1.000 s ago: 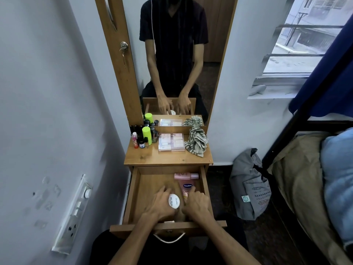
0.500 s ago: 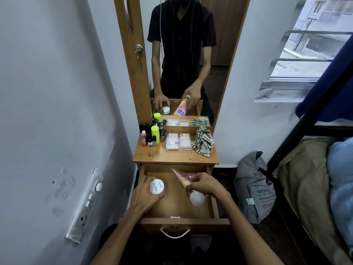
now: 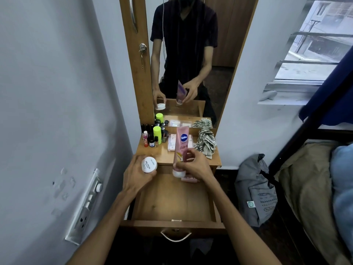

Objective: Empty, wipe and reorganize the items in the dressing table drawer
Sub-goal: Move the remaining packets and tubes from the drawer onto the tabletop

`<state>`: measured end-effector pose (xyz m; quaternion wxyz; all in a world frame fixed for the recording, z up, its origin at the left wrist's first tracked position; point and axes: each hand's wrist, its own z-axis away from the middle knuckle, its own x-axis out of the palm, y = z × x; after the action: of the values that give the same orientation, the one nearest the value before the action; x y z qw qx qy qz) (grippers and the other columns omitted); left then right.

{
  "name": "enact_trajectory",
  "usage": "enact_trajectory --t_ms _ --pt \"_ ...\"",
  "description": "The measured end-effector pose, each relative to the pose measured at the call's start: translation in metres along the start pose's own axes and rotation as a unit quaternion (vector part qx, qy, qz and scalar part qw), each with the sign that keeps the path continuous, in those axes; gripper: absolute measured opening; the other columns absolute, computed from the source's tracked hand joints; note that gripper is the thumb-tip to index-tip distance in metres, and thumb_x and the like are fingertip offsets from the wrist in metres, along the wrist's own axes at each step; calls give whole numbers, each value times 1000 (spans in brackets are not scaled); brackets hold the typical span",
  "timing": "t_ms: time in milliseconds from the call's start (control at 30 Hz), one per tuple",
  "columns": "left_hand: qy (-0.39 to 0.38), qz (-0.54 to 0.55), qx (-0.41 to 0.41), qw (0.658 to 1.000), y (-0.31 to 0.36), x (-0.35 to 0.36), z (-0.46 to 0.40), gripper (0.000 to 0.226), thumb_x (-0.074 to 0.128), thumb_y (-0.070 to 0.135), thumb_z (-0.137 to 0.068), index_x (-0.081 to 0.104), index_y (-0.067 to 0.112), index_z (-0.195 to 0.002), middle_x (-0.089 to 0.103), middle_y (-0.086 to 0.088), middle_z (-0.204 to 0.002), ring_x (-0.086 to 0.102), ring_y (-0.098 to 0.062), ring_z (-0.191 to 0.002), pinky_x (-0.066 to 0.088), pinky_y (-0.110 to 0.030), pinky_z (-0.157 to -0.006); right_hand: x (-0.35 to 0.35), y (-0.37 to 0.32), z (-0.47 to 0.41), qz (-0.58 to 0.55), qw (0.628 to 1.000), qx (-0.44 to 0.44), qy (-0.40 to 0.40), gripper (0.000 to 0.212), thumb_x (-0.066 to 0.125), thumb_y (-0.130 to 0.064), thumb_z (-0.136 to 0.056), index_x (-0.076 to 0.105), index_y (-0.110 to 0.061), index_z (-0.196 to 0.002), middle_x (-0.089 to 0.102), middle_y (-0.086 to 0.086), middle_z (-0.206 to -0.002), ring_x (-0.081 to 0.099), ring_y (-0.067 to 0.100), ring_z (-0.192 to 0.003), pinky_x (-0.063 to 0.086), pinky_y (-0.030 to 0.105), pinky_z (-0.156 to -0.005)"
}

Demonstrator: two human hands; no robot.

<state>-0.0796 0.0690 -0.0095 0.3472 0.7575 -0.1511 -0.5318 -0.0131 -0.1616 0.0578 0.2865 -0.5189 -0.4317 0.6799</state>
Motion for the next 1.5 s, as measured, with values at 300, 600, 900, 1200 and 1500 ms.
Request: enact_trajectory --t_ms 300,600,900,1200,1500 --pt "13 -11 -16 1000 -5 -5 -46 64 81 47 -70 62 17 -124 64 -6 -114 63 -27 -101 55 -39 -81 64 -22 -57 44 990 -77 109 49 86 -37 -70 63 -26 -112 71 -13 -95 66 5 -84 60 31 -72" --pt "0 -26 -31 999 -15 10 -66 57 84 37 -72 63 16 -121 65 -8 -110 63 -25 -95 52 -35 -75 93 -21 -89 51 990 -55 121 52 83 -29 -71 58 -21 -116 73 -3 -104 68 16 -91 58 29 -72" --pt "16 -40 -31 999 -20 18 -73 57 84 34 -69 64 18 -120 65 -5 -109 62 -23 -91 55 -35 -74 97 -13 -96 61 990 -68 106 56 84 -35 -72 55 -21 -118 73 -1 -109 68 17 -95 56 29 -76" --pt "21 -13 -36 999 -22 18 -70 62 86 31 -71 61 18 -126 64 -6 -118 62 -24 -100 55 -36 -79 90 -9 -90 63 992 -70 89 71 87 -28 -74 51 -20 -135 71 -1 -119 67 16 -103 56 27 -82" --pt "132 1 -16 991 -17 16 -25 21 77 13 -79 58 15 -87 55 1 -95 60 -19 -81 48 -30 -63 52 43 -32 135 975 -54 169 5 70 -18 -86 74 -20 -88 69 -10 -78 58 -1 -67 41 8 -63"
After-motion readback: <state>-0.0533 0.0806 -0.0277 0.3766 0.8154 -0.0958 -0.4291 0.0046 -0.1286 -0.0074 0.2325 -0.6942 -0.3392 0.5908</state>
